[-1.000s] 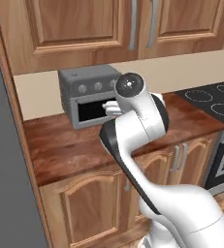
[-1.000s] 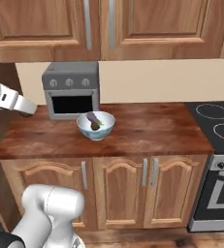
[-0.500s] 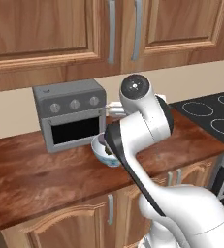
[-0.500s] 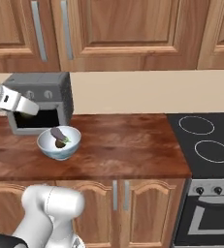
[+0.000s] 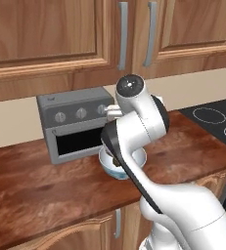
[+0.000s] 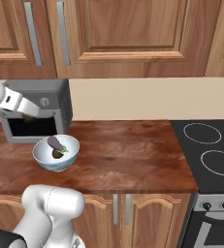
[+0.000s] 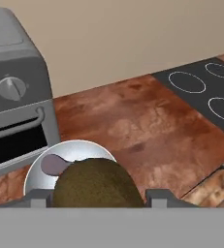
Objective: Take the eggplant, kiwi, and kiwi from the freezer and place them in the bowl on the counter.
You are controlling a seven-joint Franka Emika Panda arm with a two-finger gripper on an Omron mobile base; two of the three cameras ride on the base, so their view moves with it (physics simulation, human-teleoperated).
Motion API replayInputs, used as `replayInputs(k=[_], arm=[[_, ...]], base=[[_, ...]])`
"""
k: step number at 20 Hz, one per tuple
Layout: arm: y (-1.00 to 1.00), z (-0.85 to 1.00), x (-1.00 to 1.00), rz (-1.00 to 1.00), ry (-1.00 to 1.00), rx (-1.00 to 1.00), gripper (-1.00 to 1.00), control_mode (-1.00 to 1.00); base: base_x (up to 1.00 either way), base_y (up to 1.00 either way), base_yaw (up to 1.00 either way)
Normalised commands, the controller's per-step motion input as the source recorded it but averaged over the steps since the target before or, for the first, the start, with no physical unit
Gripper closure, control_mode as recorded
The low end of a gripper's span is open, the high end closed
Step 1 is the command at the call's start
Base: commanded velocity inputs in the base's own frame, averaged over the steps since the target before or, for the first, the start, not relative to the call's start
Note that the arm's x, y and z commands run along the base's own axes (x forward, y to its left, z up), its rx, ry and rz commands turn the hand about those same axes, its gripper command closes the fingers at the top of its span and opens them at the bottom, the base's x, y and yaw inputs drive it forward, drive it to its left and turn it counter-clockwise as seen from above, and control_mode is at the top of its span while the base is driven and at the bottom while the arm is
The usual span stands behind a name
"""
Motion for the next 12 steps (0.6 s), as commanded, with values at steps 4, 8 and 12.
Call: replayInputs(k=[4, 8, 12], arm=[[-0.16, -0.96, 0.36, 0.03, 0.37, 0.01, 1.00, -1.00], [-0.03, -0.86, 0.82, 0.04, 0.24, 0.01, 1.00, -1.00], [-0.02, -0.78, 0.97, 0.00, 0.17, 0.06, 1.00, -1.00]], base=[[0.00, 0.00, 0.00], [0.00, 0.00, 0.00], [0.00, 0.00, 0.00]])
